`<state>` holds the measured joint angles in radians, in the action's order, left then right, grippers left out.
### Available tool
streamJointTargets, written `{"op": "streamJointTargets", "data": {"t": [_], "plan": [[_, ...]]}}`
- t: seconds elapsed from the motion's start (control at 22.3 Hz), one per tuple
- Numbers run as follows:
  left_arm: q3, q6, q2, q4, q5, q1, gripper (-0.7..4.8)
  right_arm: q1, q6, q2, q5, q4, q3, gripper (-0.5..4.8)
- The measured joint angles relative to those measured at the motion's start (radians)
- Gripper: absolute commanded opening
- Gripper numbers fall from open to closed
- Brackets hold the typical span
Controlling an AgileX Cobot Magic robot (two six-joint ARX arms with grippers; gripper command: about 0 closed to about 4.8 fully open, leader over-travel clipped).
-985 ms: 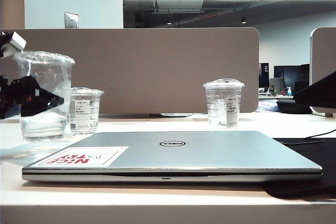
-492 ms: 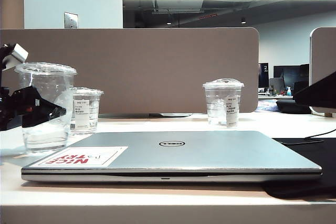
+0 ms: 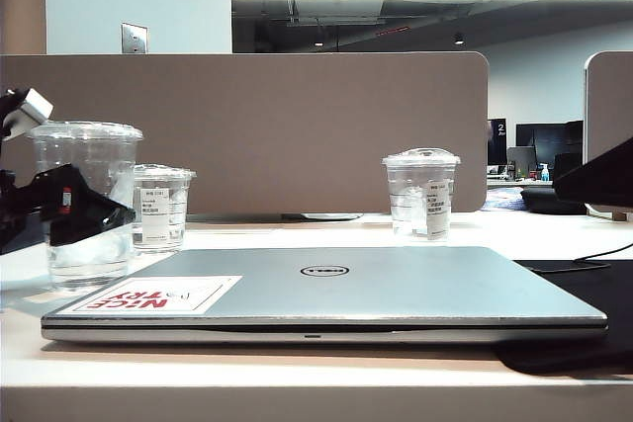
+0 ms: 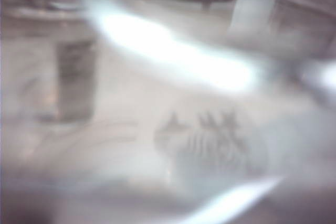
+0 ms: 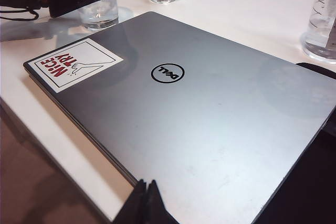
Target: Pick up the coffee cup on the middle and place it on the left side of the laptop.
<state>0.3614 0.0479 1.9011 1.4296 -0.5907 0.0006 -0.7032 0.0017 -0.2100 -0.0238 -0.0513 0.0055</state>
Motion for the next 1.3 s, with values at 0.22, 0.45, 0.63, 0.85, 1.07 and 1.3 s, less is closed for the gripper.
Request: {"op": "streamJointTargets", "data": {"t": [0.22, 0.45, 0.63, 0.85, 1.07, 1.3], "plan": [[-0.048, 0.031, -0.047, -0.001, -0.011, 0.000, 4.79, 0.000, 0.000, 0.000, 0.000, 0.000, 0.000, -0.05], [-0.113, 0.013, -0.126, -0.002, -0.015, 0.049, 4.79, 0.000, 0.000, 0.002, 0.000, 0.000, 0.000, -0.05], [-0.198, 0.014, -0.238, -0.002, -0.015, 0.124, 4.79, 0.000, 0.000, 0.005, 0.000, 0.000, 0.000, -0.05], [-0.270, 0.053, -0.348, -0.002, -0.065, 0.163, 4.79, 0.000, 0.000, 0.019, 0.000, 0.000, 0.000, -0.05], [-0.357, 0.149, -0.496, -0.029, -0.130, 0.163, 2.66, 0.002, 0.000, 0.022, 0.000, -0.001, 0.000, -0.05], [-0.357, 0.175, -0.558, -0.037, -0.142, 0.162, -0.03, 0.054, 0.000, 0.026, 0.001, 0.000, 0.000, -0.05]]}}
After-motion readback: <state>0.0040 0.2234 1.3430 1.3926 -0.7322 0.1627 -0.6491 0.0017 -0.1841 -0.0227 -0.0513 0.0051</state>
